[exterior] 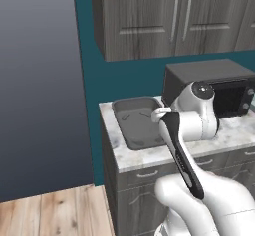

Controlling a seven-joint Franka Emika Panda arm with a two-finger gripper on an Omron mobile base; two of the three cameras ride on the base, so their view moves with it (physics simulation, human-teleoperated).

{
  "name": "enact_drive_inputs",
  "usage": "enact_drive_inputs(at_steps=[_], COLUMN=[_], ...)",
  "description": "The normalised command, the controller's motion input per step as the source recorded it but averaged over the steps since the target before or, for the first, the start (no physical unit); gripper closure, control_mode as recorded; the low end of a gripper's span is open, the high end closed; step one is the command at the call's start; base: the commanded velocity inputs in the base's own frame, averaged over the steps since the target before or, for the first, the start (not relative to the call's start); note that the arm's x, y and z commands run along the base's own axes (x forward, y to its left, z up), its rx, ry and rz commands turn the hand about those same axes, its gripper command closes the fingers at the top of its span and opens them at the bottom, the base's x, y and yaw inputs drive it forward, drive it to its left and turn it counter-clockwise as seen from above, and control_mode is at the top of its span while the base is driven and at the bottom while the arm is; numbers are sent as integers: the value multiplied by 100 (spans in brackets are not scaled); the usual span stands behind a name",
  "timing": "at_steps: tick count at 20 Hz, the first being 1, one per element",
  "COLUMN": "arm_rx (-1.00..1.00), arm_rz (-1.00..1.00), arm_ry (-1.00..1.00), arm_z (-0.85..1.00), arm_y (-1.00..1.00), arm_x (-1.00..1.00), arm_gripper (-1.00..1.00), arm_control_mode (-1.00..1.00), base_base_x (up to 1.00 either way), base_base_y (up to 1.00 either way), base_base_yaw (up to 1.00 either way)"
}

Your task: Place one lime and one fish in each tupperware on the nearby counter, to pack two identical lunches.

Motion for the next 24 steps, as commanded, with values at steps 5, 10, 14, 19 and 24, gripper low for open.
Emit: enact_drive_inputs(at_steps=[5,10,14,19,24], arm_rx=[0,0,0,0,0], arm_rz=[0,0,0,0,0], arm_ry=[15,19,4,-9,-10], arm_z=[-6,-1,-36,-62,-41], arm_y=[0,-1,-1,-1,-13], arm_x=[70,66,56,37,37], arm_gripper=[100,100,100,100,100], arm_control_mode=[-100,-100,-100,-100,-100], base_base_x=[0,0,0,0,0], base_base_y=[0,0,0,0,0], base_base_yaw=[0,0,0,0,0])
